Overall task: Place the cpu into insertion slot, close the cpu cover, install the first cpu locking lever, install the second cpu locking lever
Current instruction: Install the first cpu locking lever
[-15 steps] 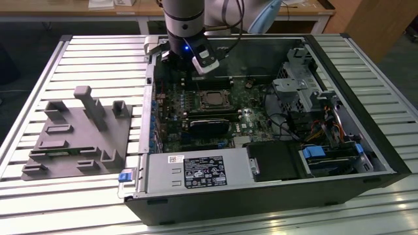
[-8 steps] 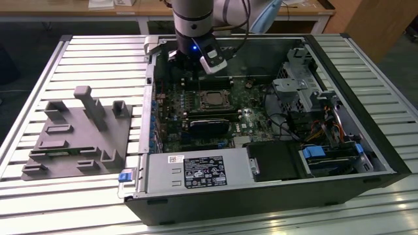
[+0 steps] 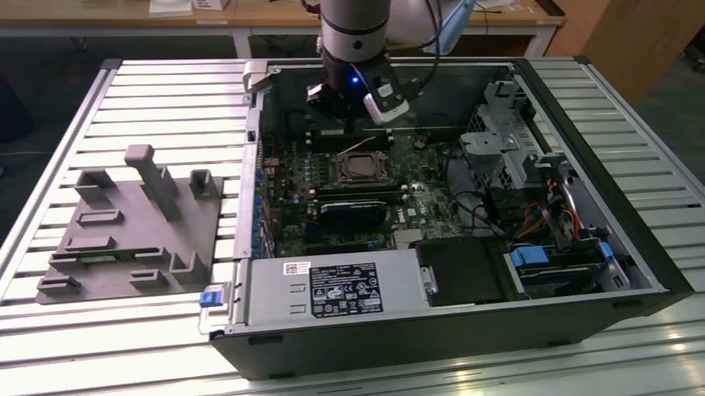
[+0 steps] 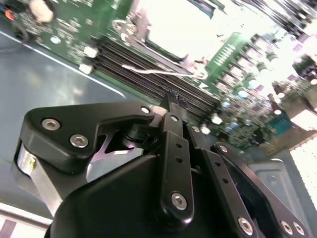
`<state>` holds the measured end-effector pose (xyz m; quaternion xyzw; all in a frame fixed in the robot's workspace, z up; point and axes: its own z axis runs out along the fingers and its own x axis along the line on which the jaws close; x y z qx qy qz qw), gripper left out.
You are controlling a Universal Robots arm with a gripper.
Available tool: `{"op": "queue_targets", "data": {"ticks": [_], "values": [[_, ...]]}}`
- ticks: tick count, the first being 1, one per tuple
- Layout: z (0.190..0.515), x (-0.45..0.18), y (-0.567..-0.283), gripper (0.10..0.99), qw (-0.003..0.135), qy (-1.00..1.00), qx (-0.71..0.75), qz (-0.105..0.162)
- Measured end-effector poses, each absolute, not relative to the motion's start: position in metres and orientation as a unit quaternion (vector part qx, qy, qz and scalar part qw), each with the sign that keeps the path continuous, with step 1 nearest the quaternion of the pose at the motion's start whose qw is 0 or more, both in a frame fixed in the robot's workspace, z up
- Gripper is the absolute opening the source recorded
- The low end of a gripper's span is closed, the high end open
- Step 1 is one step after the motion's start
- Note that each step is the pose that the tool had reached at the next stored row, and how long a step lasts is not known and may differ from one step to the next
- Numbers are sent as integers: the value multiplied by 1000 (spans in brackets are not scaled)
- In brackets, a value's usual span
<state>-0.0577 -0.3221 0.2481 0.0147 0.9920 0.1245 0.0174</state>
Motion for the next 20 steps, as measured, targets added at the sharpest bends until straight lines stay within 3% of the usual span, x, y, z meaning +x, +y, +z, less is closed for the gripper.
{"op": "queue_targets", "data": {"ticks": [10,16,20], "values": [[248,-47,-322,106,18,992,15,125],[244,-48,-322,106,34,991,12,125],[238,-48,-323,106,36,991,12,125]]}}
